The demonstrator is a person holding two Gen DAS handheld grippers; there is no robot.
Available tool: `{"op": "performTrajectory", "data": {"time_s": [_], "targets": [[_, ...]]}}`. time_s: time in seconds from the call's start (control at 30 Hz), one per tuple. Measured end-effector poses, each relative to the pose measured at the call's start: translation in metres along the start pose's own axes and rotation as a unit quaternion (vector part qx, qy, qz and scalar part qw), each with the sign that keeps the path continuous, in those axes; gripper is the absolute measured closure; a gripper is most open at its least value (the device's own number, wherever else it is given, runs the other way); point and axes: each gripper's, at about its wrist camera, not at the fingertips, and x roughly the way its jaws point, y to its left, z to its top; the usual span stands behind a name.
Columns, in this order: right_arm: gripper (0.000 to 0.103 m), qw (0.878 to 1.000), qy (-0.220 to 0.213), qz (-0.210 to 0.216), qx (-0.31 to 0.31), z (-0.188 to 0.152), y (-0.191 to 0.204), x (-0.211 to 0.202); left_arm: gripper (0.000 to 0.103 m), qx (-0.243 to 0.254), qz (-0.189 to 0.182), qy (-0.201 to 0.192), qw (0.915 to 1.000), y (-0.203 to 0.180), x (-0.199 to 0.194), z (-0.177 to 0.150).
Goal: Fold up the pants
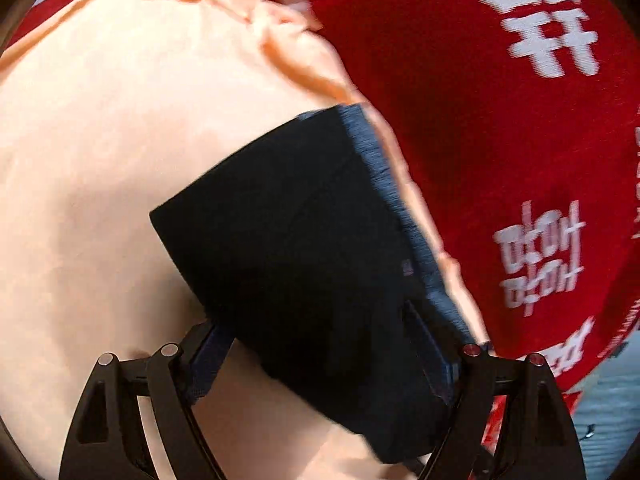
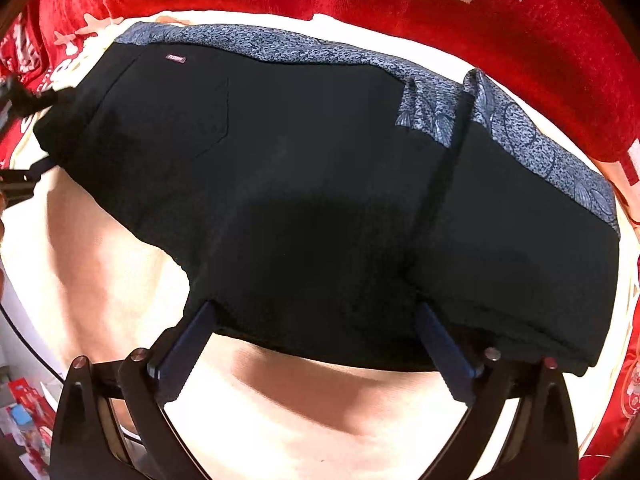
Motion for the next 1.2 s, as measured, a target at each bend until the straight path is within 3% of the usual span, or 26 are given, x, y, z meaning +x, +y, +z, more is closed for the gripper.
{"op": "performTrajectory", "data": {"time_s": [0.03,0.1,0.17,0.3,0.33,0.43,0.5,0.57,0.7,0.77,0.83,0.97,1.2], "targets": [[0.002,1.0,0.0,0.0,0.0,0.0,0.001,0.001,0.02,0.011,-0.005,-0.008,0.9999,-0.005,-0.001,0.001],[0.002,1.0,-0.001,0.0,0.0,0.0,0.005,0.002,0.02,0.041,0.025,-0.008,0.9988,-0.013,0.009,0.001],[0.001,1.0,0.001,-0.001,0.0,-0.003,0.01,0.001,0.02,0.031,0.046,0.02,0.9983,-0.009,0.026,0.003],[0.001,1.0,0.007,0.007,0.003,0.0,0.008,-0.004,0.02,0.023,0.081,0.015,0.9963,-0.018,0.031,0.004],[0.001,1.0,0.007,0.012,0.007,0.003,0.007,-0.009,0.024,0.026,0.099,0.015,0.9947,-0.021,0.033,0.004],[0.001,0.999,-0.01,0.037,0.017,0.016,0.006,-0.033,0.059,0.071,0.173,0.004,0.9824,-0.037,0.034,0.001],[0.001,0.998,-0.024,0.055,0.018,0.032,0.006,-0.051,0.066,0.116,0.191,-0.012,0.9747,-0.05,0.029,-0.006],[0.003,0.996,-0.028,0.085,0.017,0.057,0.007,-0.065,0.068,0.199,0.23,-0.037,0.9518,-0.074,0.028,-0.022],[0.008,0.987,-0.013,0.162,0.001,0.117,0.024,-0.08,0.069,0.355,0.301,-0.077,0.8818,-0.113,0.038,-0.063],[0.007,0.978,0.017,0.206,-0.013,0.151,0.045,-0.079,0.069,0.387,0.311,-0.087,0.8638,-0.12,0.042,-0.073],[0.007,0.97,0.047,0.239,-0.028,0.176,0.071,-0.075,0.069,0.405,0.321,-0.09,0.8514,-0.122,0.044,-0.078],[0.007,0.957,0.095,0.257,-0.098,0.209,0.15,-0.064,0.069,0.429,0.33,-0.092,0.8358,-0.124,0.045,-0.084],[0.007,0.948,0.181,0.212,-0.15,0.232,0.226,-0.019,0.069,0.464,0.336,-0.107,0.8126,-0.121,0.039,-0.093]]}}
